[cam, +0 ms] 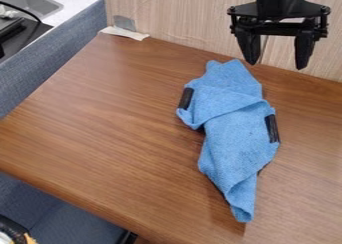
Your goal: Fold the cloth from bottom to top
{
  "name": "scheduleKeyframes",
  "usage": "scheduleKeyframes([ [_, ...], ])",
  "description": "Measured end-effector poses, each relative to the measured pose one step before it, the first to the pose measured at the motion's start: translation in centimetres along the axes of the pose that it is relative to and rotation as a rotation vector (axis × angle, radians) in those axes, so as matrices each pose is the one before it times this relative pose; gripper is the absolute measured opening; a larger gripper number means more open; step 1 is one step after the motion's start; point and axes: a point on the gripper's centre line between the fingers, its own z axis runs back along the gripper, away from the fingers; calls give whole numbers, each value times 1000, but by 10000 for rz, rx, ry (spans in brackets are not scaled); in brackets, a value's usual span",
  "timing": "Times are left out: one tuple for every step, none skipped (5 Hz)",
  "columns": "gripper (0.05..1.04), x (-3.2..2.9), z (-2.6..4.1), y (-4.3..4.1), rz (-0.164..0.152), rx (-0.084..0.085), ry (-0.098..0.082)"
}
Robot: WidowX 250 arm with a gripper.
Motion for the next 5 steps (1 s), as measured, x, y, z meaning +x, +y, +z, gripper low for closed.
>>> scheduleKeyframes([
  [999,-576,-1072,282,97,36,341],
  [999,-3018,-178,-9,323,-357,392],
  [999,-2140,1814,223,169,53,-301],
  [999,-2838,283,-301,-159,-116,-99],
  [999,-3459,-1937,-275,-331,-139,407],
])
